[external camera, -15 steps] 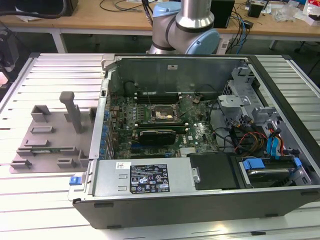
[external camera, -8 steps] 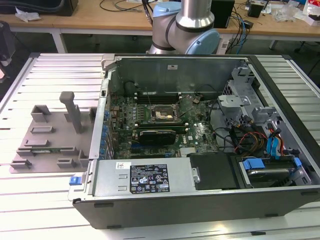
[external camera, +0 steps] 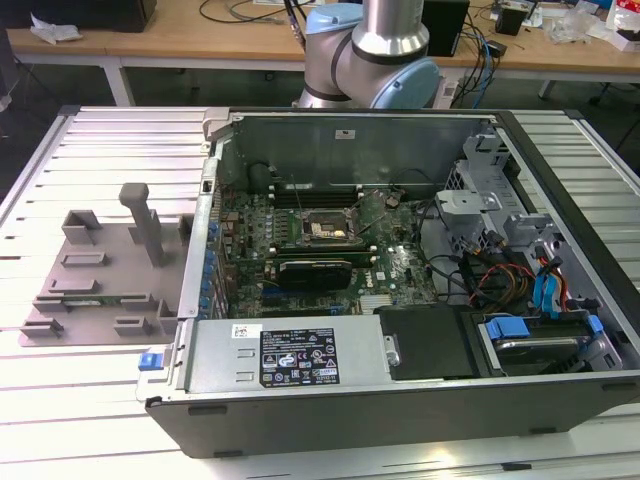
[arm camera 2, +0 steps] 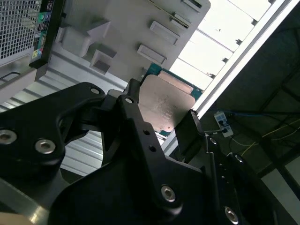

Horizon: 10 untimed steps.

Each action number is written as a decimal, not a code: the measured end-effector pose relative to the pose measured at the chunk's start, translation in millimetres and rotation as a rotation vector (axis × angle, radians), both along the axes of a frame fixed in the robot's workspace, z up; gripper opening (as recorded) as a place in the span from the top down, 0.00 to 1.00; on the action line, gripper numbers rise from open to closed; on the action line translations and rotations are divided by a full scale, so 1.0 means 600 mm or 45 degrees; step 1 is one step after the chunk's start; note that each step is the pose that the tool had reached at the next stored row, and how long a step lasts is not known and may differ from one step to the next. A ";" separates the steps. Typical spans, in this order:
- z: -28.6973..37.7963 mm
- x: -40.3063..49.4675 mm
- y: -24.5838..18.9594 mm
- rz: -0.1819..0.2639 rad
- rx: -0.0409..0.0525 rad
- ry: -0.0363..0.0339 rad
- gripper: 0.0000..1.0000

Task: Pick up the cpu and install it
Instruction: 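Pick up the cpu and move it towards the insertion slot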

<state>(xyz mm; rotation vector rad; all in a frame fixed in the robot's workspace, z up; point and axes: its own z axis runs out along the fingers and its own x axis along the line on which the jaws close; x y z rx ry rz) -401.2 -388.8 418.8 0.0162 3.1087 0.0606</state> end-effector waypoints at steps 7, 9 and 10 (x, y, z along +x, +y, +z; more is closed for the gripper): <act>0.000 0.013 0.0001 0.000 0.000 0.0002 0.45; 0.000 0.017 0.0000 0.000 0.000 0.0003 0.45; 0.000 0.022 0.0000 0.000 0.000 0.0003 0.45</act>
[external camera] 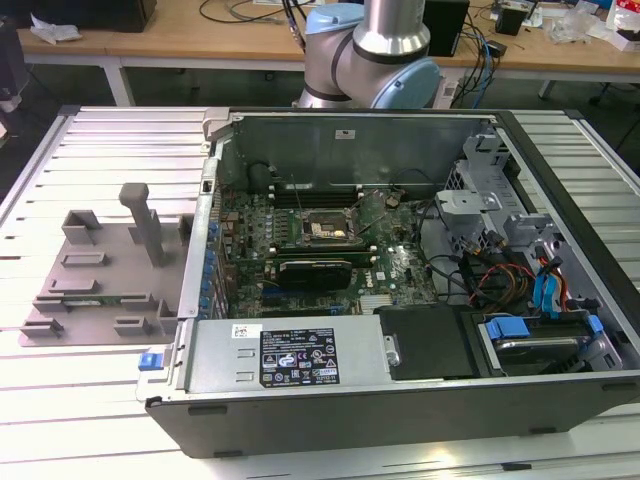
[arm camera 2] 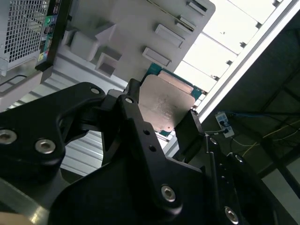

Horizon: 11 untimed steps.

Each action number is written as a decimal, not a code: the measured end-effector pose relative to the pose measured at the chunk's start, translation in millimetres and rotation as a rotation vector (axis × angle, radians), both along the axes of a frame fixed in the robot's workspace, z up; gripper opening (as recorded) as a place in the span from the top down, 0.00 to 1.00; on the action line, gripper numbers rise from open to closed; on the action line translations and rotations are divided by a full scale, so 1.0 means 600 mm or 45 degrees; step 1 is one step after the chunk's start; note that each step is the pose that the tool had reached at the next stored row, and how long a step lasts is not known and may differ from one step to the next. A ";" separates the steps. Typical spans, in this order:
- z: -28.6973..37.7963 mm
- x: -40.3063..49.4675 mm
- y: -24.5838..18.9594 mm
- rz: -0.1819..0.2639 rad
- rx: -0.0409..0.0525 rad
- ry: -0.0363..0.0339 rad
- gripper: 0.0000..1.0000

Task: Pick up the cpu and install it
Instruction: 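Pick up the cpu and move it towards the insertion slot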

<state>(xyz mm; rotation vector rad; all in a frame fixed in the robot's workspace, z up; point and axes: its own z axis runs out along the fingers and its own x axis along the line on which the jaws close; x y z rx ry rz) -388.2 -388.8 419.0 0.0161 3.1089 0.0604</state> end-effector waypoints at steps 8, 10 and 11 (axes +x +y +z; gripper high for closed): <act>0.000 0.029 0.0000 0.000 0.000 0.0001 0.45; 0.000 0.036 0.0001 0.000 0.000 0.0001 0.45; 0.000 0.039 0.0000 0.000 0.000 -0.0001 0.45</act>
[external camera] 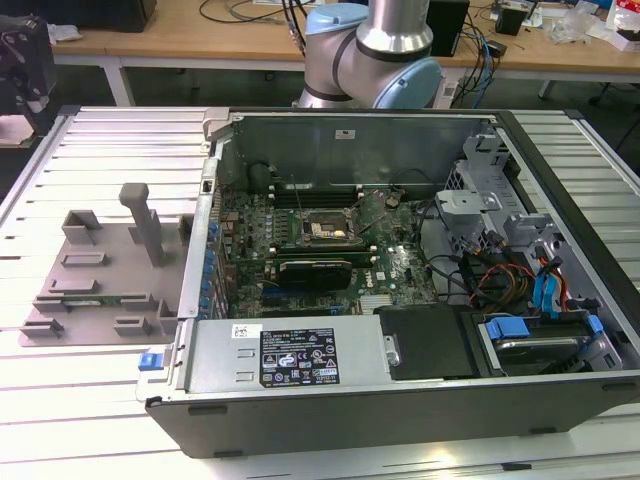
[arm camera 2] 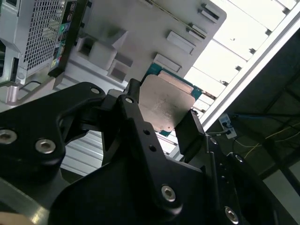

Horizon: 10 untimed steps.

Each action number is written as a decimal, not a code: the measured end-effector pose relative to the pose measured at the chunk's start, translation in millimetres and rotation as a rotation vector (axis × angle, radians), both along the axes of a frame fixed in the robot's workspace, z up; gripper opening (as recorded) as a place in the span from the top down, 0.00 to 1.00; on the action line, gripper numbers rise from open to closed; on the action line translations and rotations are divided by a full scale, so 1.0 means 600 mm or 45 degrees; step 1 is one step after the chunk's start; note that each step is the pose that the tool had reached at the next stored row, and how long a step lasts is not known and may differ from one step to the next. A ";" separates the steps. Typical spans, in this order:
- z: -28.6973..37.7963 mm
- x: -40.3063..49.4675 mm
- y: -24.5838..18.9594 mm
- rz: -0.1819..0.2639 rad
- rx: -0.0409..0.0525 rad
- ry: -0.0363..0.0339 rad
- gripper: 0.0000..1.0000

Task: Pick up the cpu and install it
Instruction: 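Pick up the cpu and move it towards the insertion slot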

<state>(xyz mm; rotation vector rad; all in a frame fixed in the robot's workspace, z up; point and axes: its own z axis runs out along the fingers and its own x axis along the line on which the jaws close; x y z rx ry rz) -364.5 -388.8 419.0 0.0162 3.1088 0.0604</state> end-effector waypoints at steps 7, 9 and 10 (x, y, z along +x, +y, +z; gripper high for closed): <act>0.000 0.045 0.0000 0.000 0.000 0.0001 0.45; 0.000 0.060 0.0000 0.000 0.000 0.0001 0.45; 0.000 0.066 0.0000 0.000 0.000 0.0002 0.45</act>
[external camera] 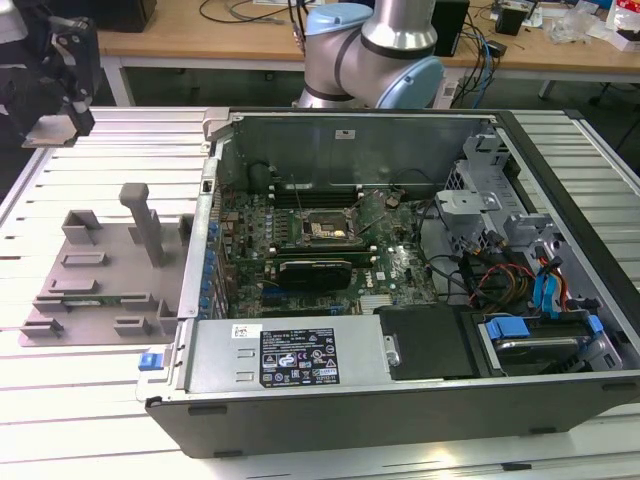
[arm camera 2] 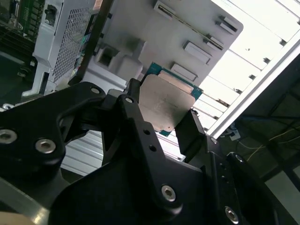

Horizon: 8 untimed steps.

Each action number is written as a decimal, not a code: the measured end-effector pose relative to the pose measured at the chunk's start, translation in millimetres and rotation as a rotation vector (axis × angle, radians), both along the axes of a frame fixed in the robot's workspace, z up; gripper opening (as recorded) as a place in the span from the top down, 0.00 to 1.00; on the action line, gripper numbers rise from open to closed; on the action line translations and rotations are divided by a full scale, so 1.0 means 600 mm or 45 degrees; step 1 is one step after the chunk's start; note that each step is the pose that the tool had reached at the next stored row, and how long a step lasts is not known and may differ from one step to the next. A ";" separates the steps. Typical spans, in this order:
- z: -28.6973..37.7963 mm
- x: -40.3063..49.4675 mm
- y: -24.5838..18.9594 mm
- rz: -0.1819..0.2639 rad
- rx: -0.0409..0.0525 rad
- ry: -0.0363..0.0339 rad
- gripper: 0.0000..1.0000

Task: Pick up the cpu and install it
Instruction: 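Pick up the cpu and move it towards the insertion slot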

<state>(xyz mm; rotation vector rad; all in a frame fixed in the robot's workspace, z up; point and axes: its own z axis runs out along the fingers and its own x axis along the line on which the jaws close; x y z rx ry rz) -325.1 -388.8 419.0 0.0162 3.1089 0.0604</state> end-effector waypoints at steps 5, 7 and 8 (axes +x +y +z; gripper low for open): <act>0.000 0.023 0.0000 0.000 0.000 0.0000 0.45; 0.000 0.028 0.0000 0.000 0.000 0.0000 0.45; 0.000 0.033 0.0000 0.000 0.000 0.0000 0.45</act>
